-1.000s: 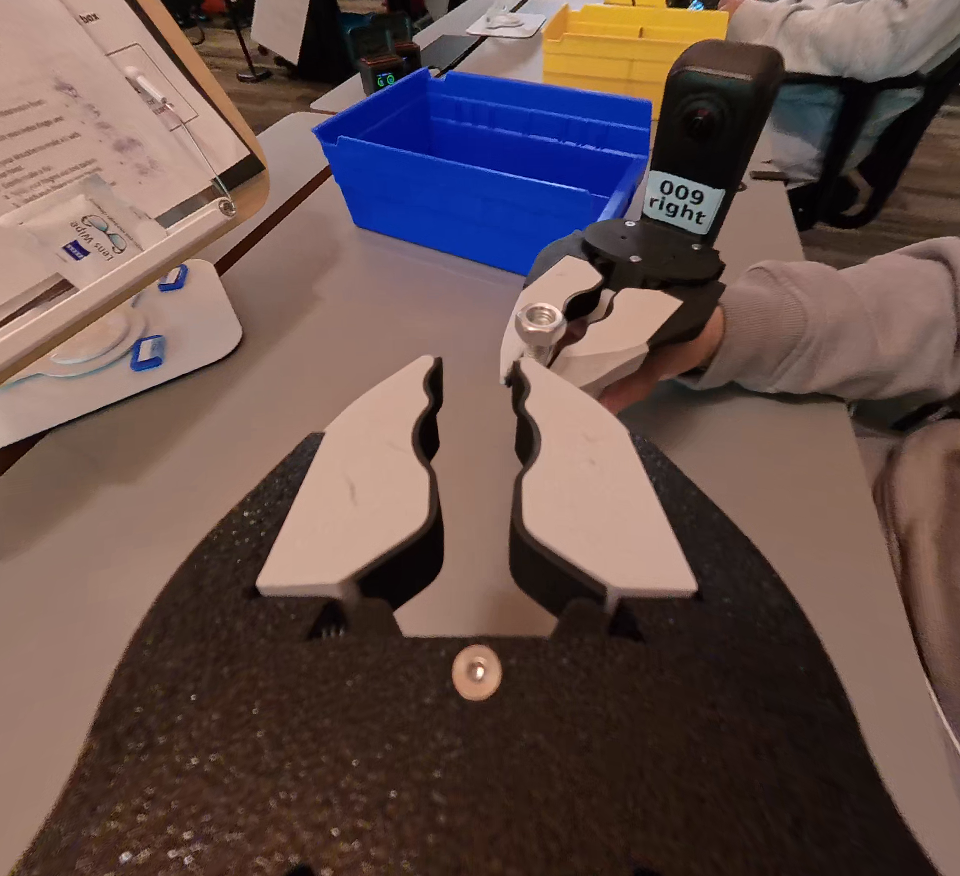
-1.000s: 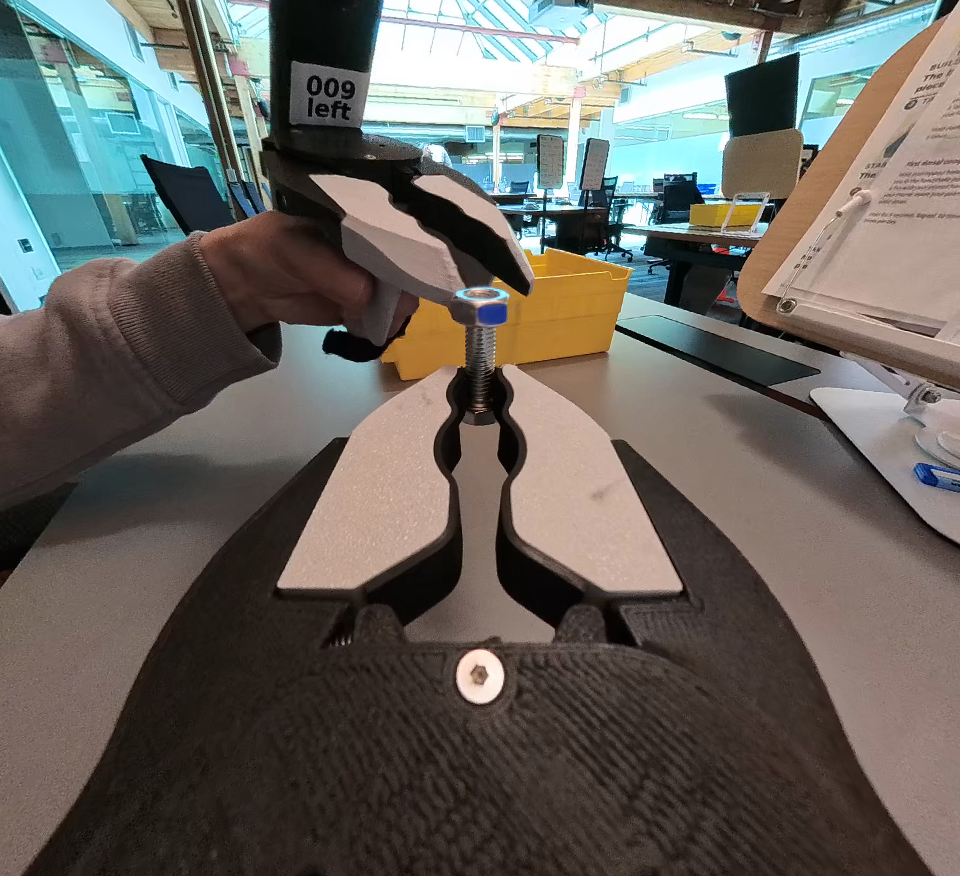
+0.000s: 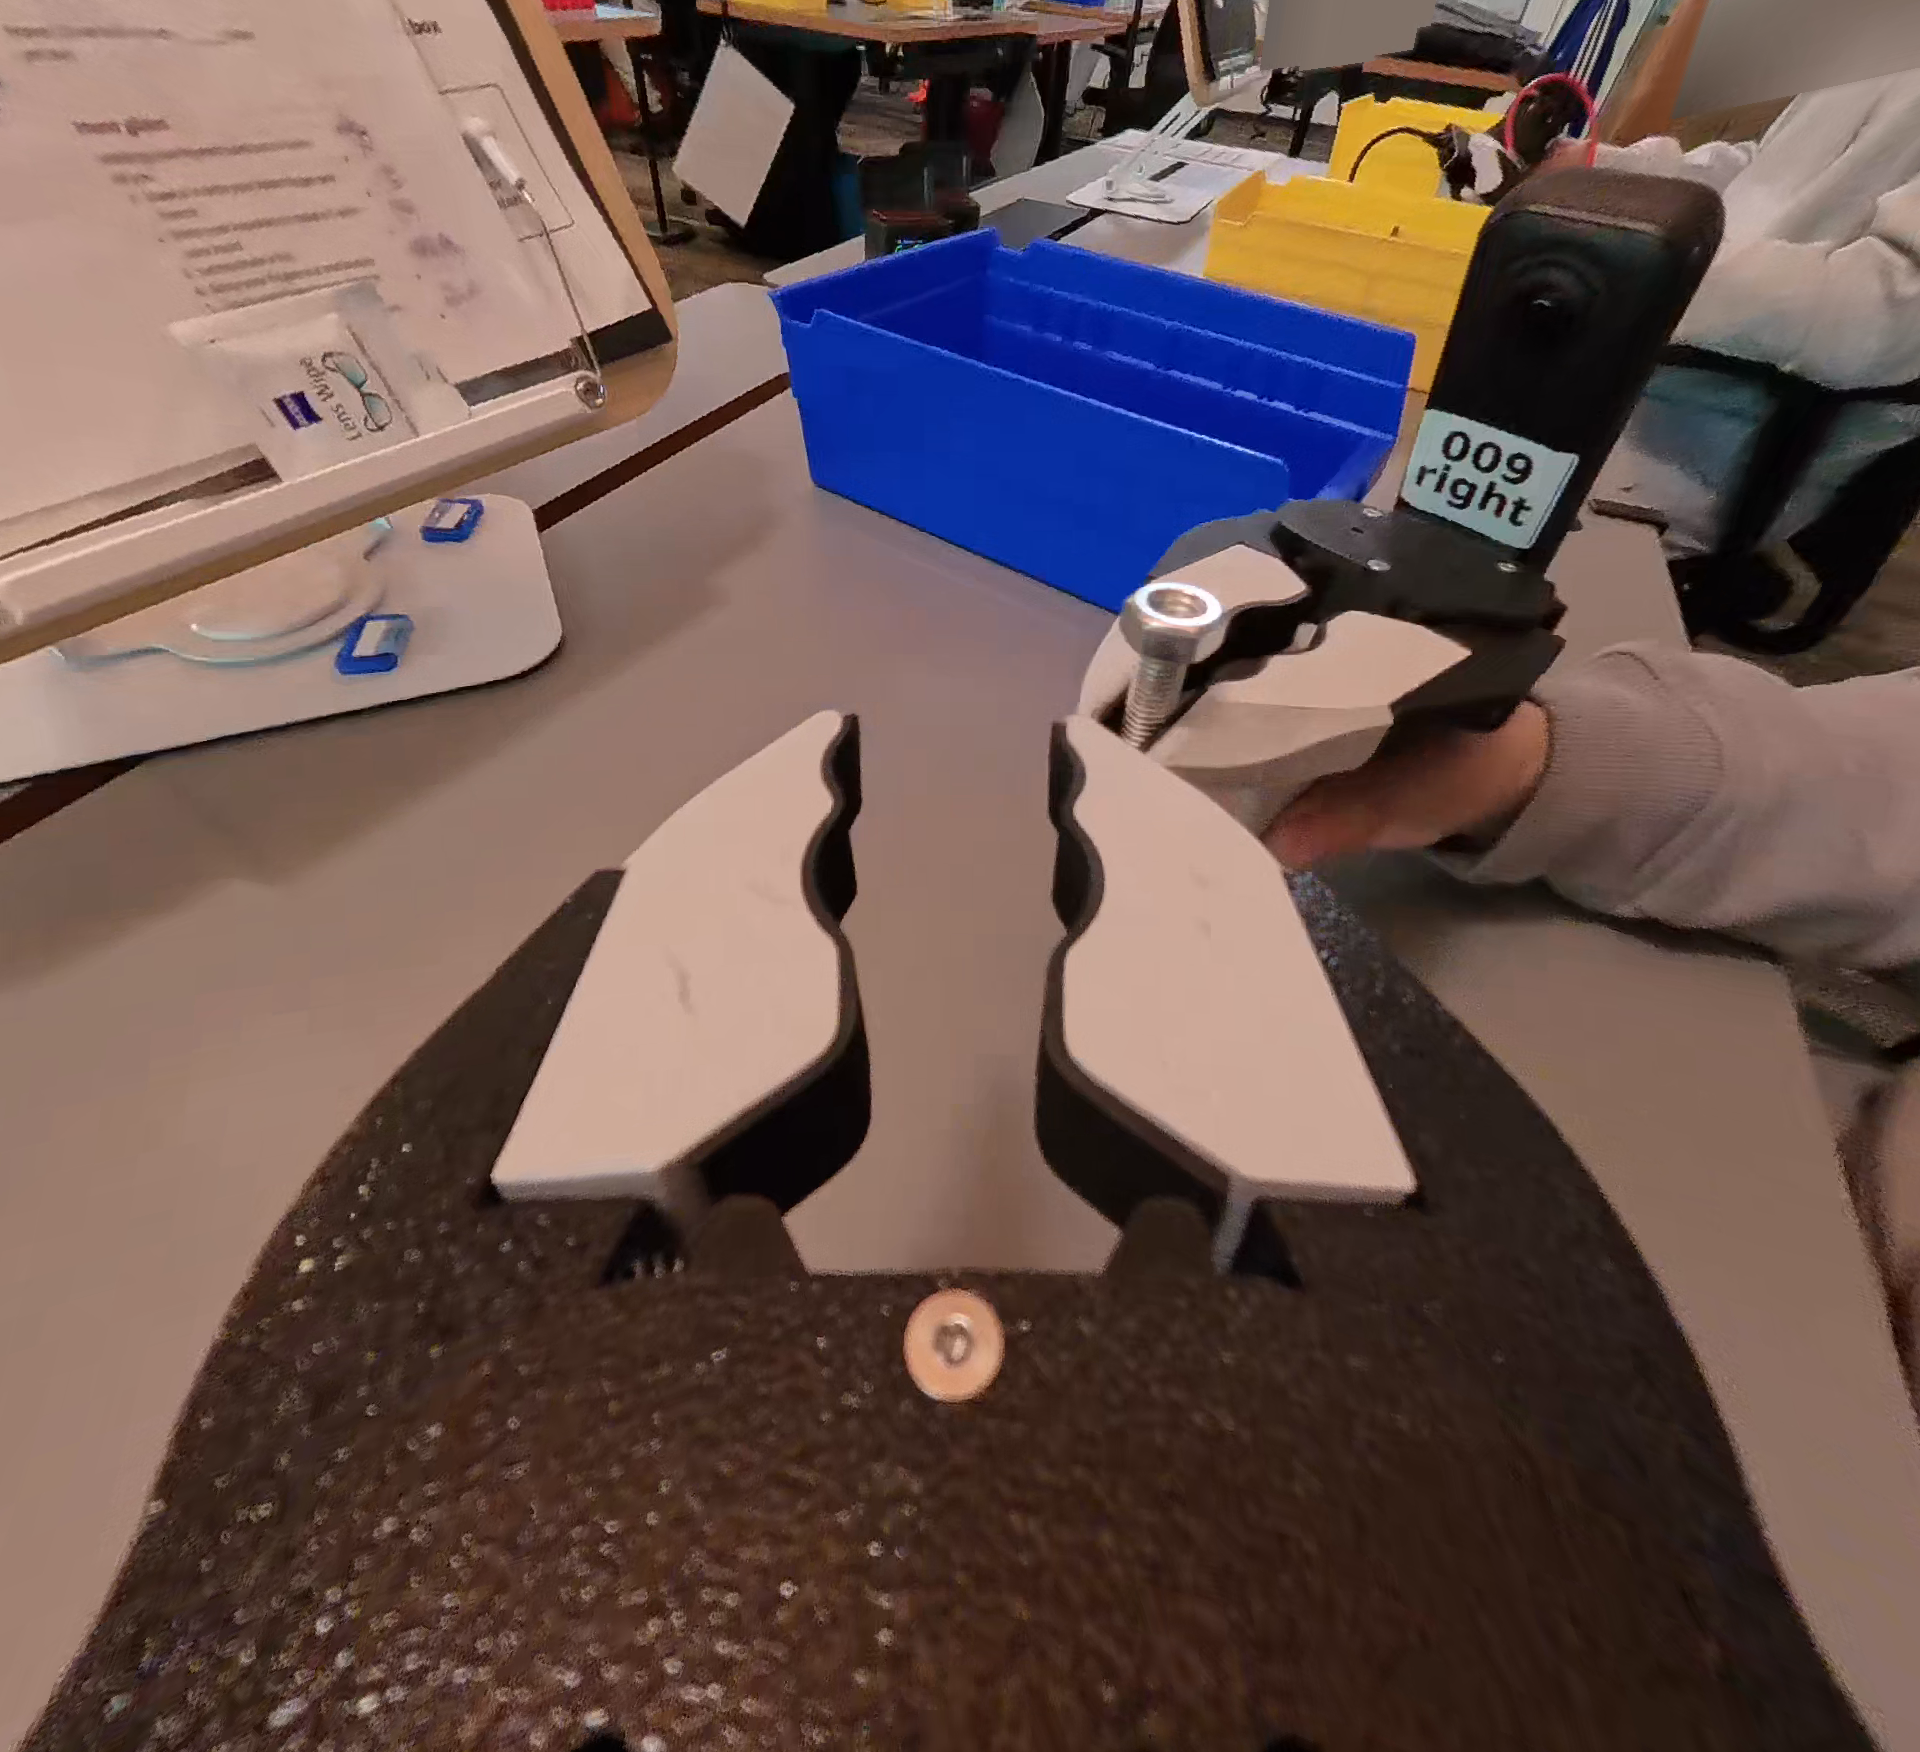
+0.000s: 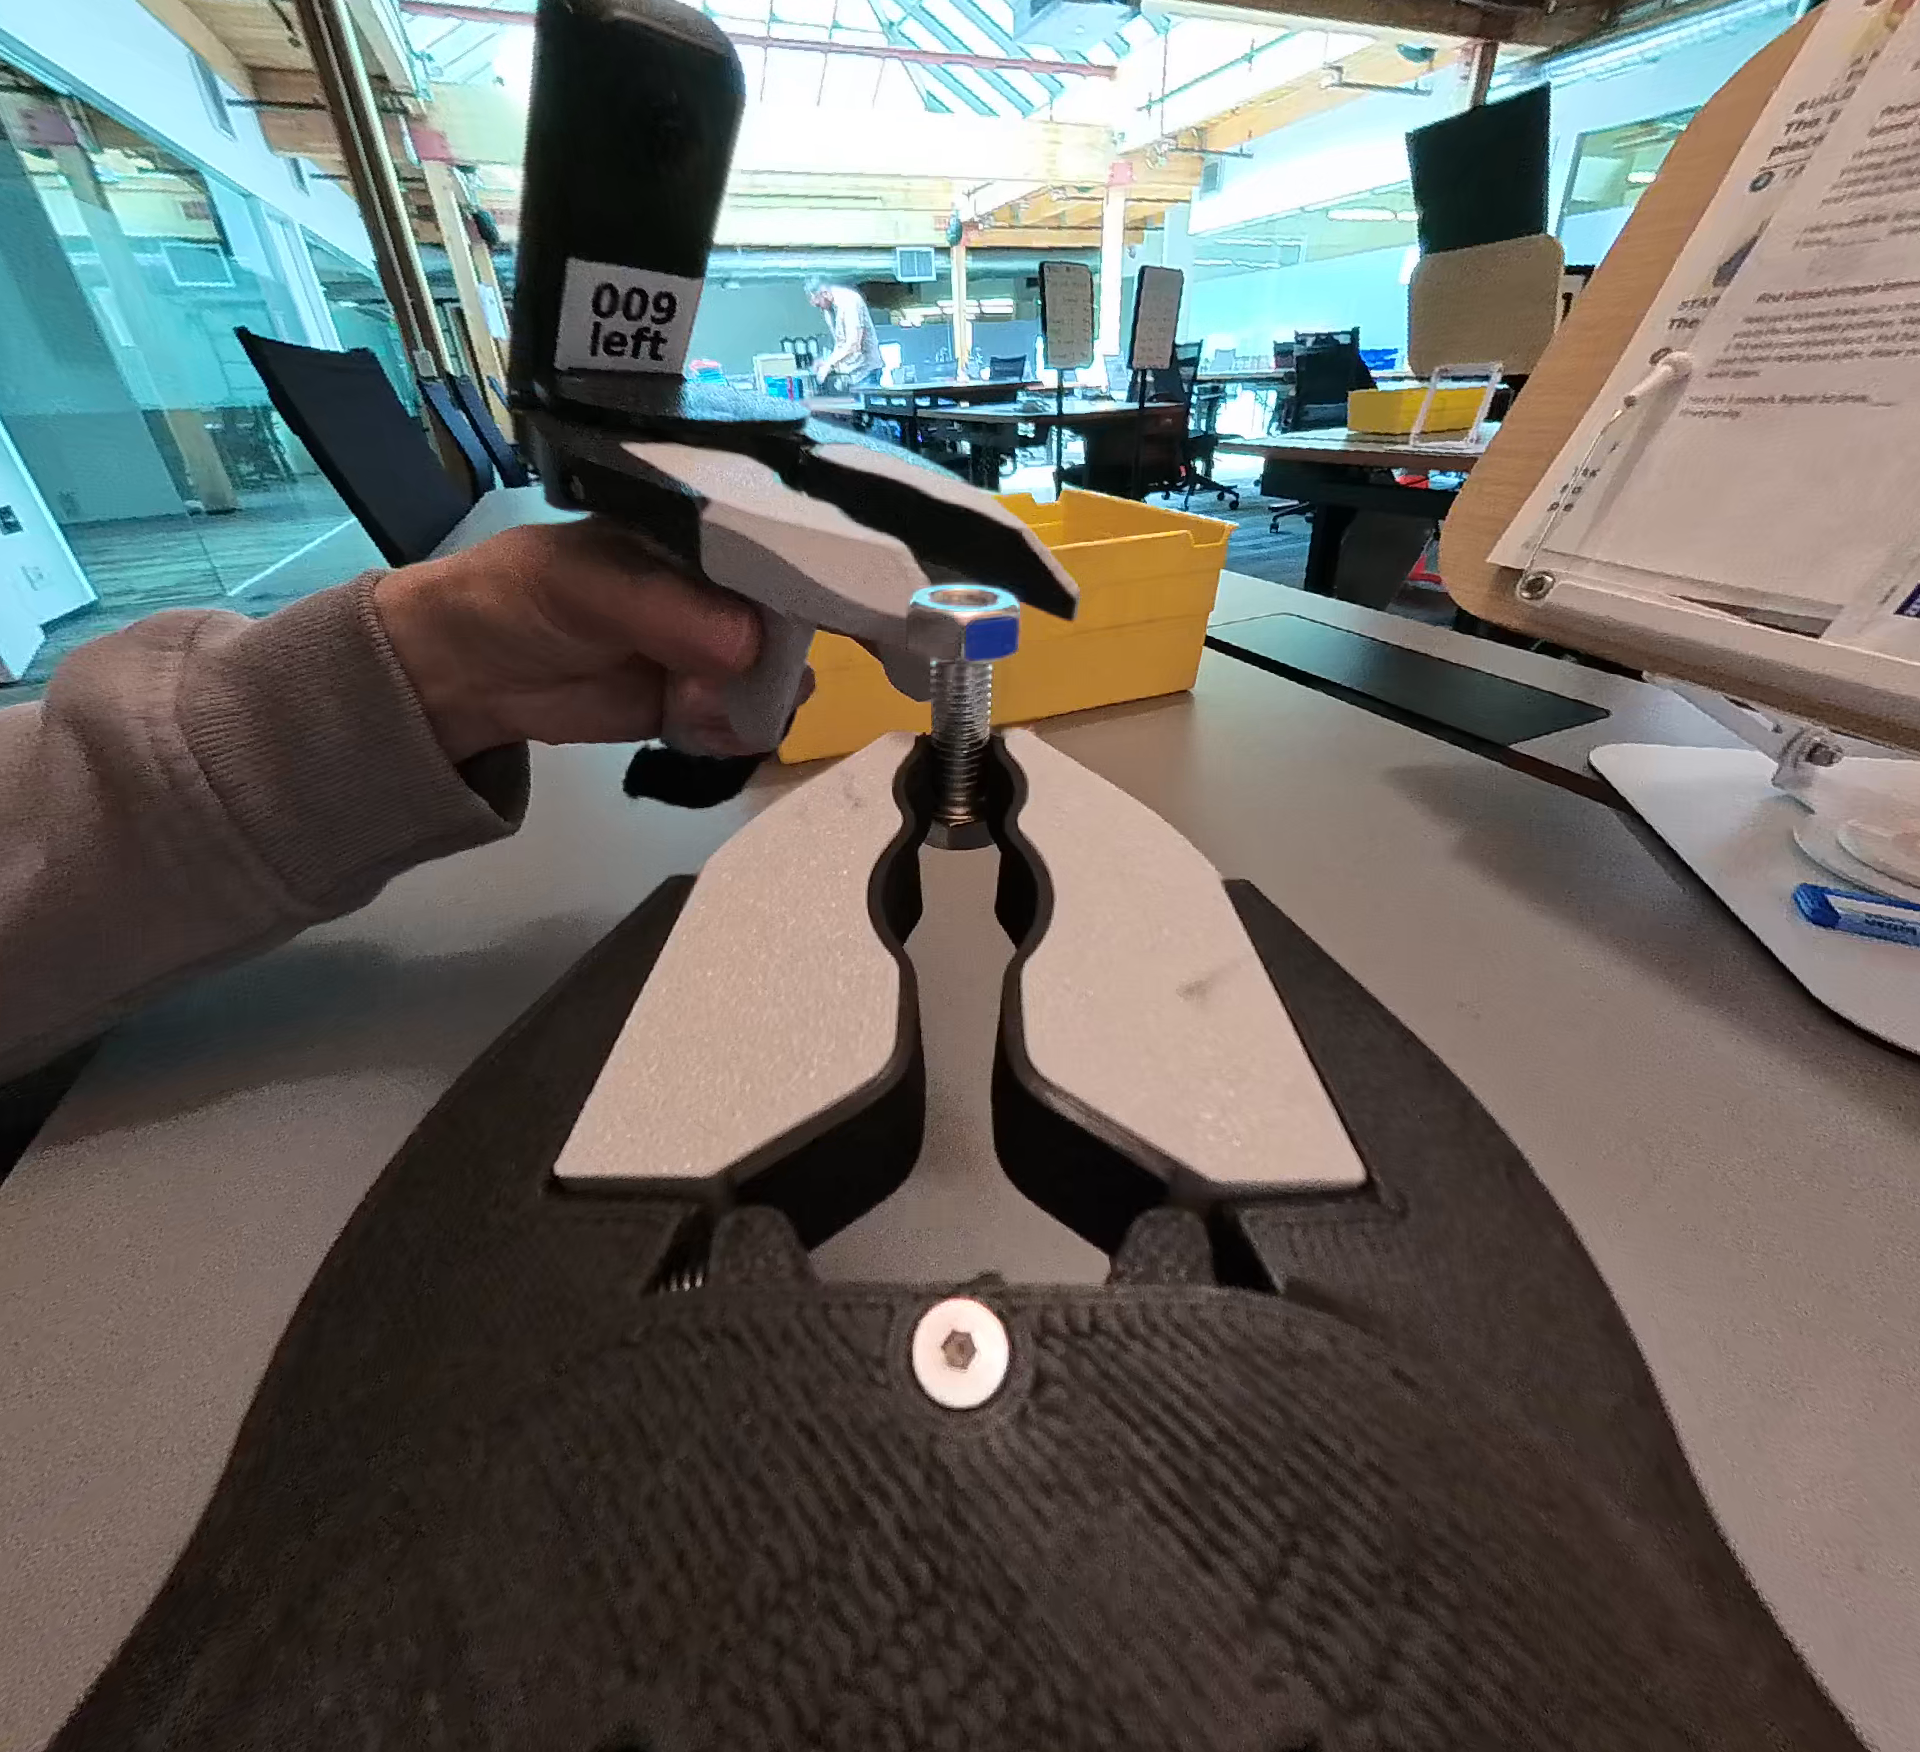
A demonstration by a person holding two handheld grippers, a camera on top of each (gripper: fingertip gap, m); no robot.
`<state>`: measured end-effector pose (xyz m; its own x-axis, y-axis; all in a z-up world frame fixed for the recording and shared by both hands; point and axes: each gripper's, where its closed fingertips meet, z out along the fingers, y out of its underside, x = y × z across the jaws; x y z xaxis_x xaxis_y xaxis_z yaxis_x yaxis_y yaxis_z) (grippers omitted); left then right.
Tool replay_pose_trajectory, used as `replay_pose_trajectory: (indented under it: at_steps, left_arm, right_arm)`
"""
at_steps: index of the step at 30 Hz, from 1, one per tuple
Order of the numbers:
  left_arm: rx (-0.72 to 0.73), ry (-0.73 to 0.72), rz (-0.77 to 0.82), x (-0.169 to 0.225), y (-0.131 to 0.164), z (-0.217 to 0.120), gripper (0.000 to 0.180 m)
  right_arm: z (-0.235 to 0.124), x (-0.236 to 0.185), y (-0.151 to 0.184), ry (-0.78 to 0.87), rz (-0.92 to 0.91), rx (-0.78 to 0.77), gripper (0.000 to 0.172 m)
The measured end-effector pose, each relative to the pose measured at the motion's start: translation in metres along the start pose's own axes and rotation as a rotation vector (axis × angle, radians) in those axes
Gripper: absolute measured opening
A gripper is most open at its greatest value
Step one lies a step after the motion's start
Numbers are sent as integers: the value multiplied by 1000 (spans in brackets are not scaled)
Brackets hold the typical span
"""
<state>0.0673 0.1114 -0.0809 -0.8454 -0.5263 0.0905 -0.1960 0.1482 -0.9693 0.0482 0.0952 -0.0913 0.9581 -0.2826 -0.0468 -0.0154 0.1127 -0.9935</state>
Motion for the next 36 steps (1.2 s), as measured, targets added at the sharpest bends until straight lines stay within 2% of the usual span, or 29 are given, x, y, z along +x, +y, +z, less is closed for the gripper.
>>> replay_pose_trajectory:
  at_steps: [3,6,12,16,19,22,26,30,34,36]
  left_arm:
    - [68,98,-38,19,-13,2,43]
    - [62,123,-19,29,-13,12,46]
    - [100,102,-71,23,-9,15,46]
    - [83,-23,-70,-4,0,1,38]
    - [112,37,-92,5,-7,-2,39]
    - [103,99,-43,25,-12,8,42]
    - [106,113,-32,34,-13,20,40]
    - [123,99,-57,27,-10,17,41]
    - [99,-18,-69,-2,0,0,36]
    - [102,5,-67,2,-2,-2,39]
  right_arm:
    - [2,-2,3,1,-14,-16,9]
    - [3,-5,3,-9,-13,-15,9]
    - [1,-2,0,-2,1,-4,9]
    - [-1,0,-3,6,0,11,9]
    - [0,0,-1,21,-22,-12,9]
    - [1,-3,0,6,-7,-8,9]
    - [1,-5,-2,-6,-10,8,9]
    - [0,-3,-2,2,0,7,9]
    - [-3,2,-6,10,25,28,9]
    - [-3,0,-7,9,13,30,9]
